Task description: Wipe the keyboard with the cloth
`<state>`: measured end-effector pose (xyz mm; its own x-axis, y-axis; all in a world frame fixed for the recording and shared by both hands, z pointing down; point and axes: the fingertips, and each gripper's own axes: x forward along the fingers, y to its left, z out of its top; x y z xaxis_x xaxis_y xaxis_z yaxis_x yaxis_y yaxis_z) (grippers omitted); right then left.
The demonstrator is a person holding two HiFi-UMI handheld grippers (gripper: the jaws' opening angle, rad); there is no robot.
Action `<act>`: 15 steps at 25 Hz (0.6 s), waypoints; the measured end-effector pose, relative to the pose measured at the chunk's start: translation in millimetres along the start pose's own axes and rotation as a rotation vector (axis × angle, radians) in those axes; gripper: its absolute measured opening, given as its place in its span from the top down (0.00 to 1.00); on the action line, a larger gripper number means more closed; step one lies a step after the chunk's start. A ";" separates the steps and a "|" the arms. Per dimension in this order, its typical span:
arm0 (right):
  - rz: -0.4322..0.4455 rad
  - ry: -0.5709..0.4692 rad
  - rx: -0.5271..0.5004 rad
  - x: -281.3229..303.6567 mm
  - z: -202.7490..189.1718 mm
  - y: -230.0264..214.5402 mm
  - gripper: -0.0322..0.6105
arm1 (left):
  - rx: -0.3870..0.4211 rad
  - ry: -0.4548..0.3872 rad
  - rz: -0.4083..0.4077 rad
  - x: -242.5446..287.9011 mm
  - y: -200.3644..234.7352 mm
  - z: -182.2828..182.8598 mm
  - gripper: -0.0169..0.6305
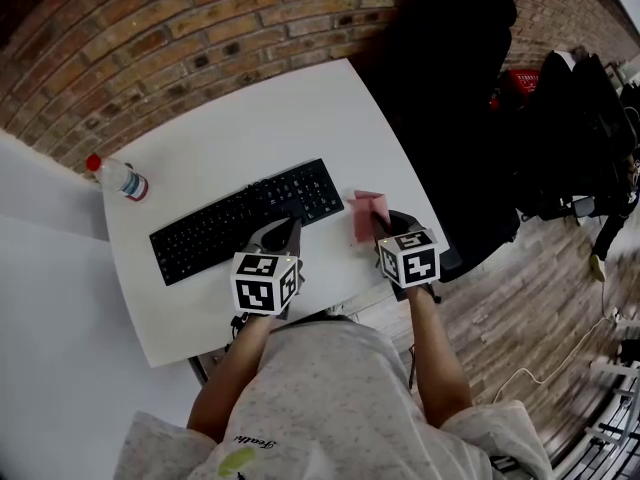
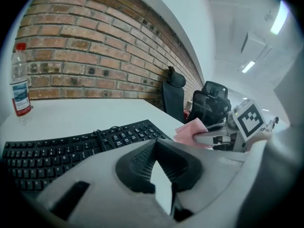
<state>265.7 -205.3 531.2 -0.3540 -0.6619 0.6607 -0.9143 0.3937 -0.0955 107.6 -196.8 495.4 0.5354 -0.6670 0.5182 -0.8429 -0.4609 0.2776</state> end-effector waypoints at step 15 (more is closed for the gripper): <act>0.017 -0.030 0.082 23.1 19.7 7.6 0.91 | 0.006 -0.011 0.036 -5.4 7.6 3.0 0.98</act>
<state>246.7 -230.2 531.0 -0.3741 -0.6753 0.6356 -0.9208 0.3522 -0.1678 98.5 -198.5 492.2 0.5056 -0.6895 0.5186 -0.8612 -0.4400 0.2546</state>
